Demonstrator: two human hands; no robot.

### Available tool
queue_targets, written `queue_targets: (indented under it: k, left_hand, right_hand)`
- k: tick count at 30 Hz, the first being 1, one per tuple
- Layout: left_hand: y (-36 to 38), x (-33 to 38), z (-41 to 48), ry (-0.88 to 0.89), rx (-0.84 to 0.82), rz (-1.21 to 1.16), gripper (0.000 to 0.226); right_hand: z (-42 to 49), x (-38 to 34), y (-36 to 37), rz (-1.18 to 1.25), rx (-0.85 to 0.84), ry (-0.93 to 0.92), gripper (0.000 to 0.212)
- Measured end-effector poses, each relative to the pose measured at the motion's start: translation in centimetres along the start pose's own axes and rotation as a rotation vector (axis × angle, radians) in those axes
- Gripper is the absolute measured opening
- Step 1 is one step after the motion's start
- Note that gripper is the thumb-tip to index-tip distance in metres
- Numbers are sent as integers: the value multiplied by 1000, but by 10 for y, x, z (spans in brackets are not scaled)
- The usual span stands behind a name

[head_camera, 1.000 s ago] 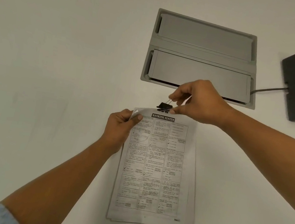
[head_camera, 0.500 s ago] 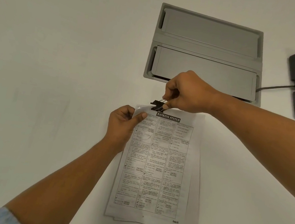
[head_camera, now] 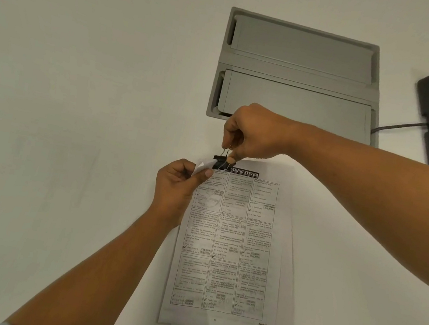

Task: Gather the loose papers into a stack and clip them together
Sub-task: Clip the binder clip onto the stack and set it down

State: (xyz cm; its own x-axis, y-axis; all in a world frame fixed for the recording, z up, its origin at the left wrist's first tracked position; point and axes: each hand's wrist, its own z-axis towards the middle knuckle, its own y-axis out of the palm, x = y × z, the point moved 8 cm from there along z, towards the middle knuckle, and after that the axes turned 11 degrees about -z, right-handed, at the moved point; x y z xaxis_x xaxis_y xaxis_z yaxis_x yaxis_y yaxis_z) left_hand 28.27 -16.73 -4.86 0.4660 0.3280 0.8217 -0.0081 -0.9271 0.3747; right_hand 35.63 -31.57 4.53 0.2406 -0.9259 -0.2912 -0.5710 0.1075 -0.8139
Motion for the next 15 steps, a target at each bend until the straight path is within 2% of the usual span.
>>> queue_targets:
  k: [3, 5, 7, 8, 9, 12, 15]
  left_hand:
    - [-1, -2, 1, 6, 2, -2, 21]
    - [-2, -2, 2, 5, -2, -27, 17]
    - [-3, -1, 2, -3, -24, -99, 12]
    - [-2, 0, 2, -12, -33, -140, 13]
    - [-1, 0, 2, -26, -38, -171, 18]
    - [-2, 2, 0, -68, -23, -230, 28]
    - [-3, 2, -1, -110, 33, -280, 26]
  right_hand:
    - [4, 4, 4, 20, -31, -3, 48]
    - [0, 14, 10, 93, -41, 24, 70]
    - [-13, 33, 23, 195, -46, 100, 91]
    - [-25, 47, 31, 262, -19, 163, 95]
    - [-39, 63, 39, 364, 35, 247, 93]
    - [-89, 105, 78, 885, 265, 488, 65]
    - [-123, 101, 134, 1315, 271, 521, 52]
